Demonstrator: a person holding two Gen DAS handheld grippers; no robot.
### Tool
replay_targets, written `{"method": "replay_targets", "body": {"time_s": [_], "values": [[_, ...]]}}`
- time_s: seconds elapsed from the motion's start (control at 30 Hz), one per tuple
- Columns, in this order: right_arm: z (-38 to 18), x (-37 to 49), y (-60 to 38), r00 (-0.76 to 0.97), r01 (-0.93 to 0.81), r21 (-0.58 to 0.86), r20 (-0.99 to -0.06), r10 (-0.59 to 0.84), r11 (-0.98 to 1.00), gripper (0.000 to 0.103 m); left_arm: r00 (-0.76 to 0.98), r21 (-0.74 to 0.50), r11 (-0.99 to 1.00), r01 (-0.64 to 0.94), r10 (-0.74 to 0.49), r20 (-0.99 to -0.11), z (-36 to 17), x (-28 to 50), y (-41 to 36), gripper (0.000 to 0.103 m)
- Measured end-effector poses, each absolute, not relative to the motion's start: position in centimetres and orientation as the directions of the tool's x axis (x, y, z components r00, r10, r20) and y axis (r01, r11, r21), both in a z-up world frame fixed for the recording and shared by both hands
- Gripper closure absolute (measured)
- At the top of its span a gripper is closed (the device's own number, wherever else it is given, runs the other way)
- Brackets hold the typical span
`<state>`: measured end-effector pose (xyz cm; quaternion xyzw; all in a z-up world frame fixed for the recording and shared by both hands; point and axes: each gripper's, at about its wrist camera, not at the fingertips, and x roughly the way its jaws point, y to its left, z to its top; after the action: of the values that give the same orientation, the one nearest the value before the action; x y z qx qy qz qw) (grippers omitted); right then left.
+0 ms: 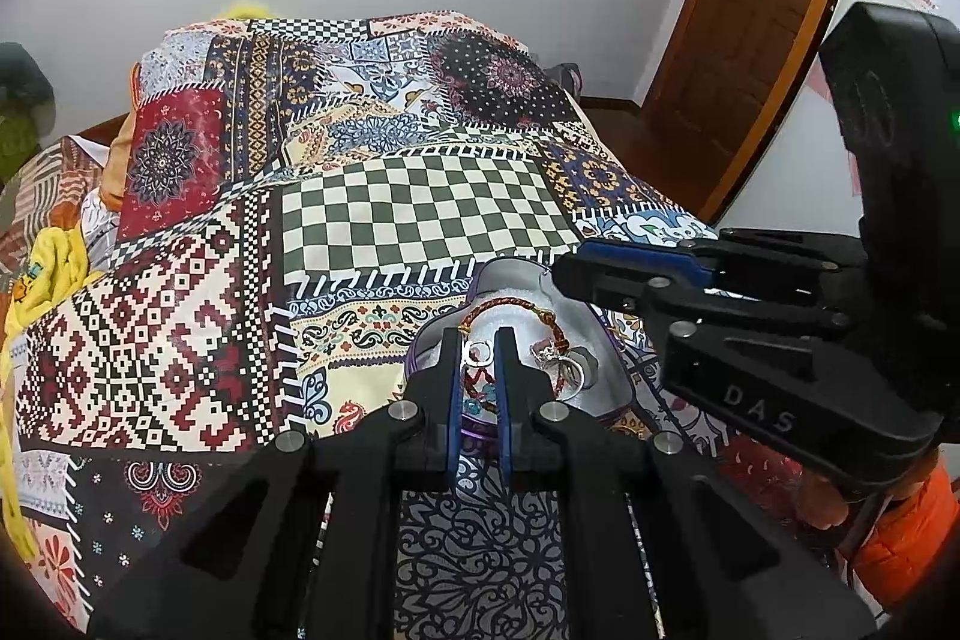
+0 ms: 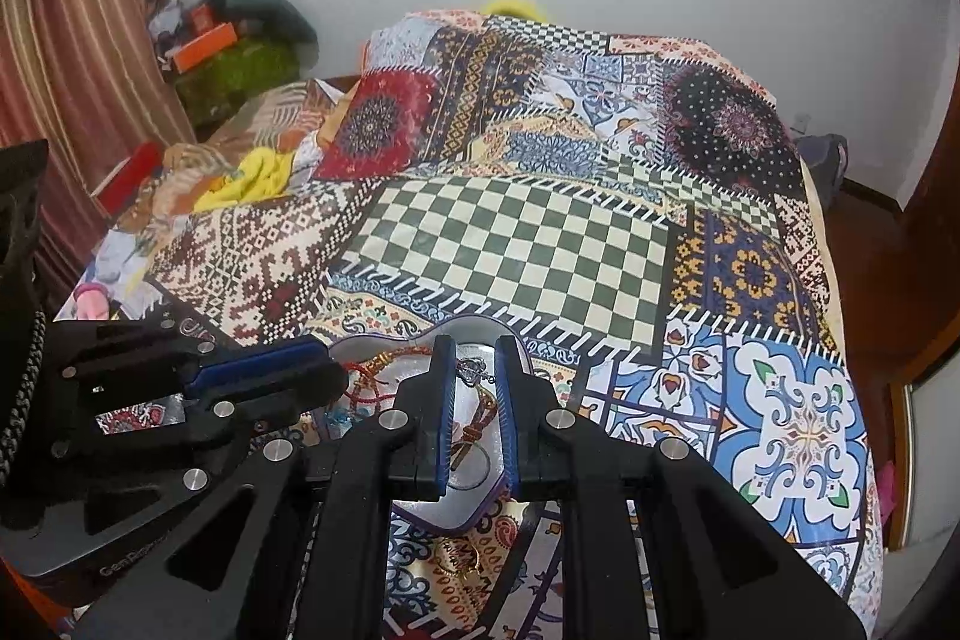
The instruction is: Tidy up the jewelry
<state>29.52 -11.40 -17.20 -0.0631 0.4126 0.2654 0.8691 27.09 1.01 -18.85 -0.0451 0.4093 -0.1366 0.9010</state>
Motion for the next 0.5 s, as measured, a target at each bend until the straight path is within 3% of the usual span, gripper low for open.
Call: {"method": "replay_targets", "body": {"time_s": [0.5], "values": [[-17.76, 29.25, -11.4, 0.512, -0.525, 0.082, -0.765, 0.392, 0.847, 0.091, 0.636, -0.161, 0.964, 0.213, -0.262, -0.726, -18.44, 26.57, 0.71, 0.095]]}}
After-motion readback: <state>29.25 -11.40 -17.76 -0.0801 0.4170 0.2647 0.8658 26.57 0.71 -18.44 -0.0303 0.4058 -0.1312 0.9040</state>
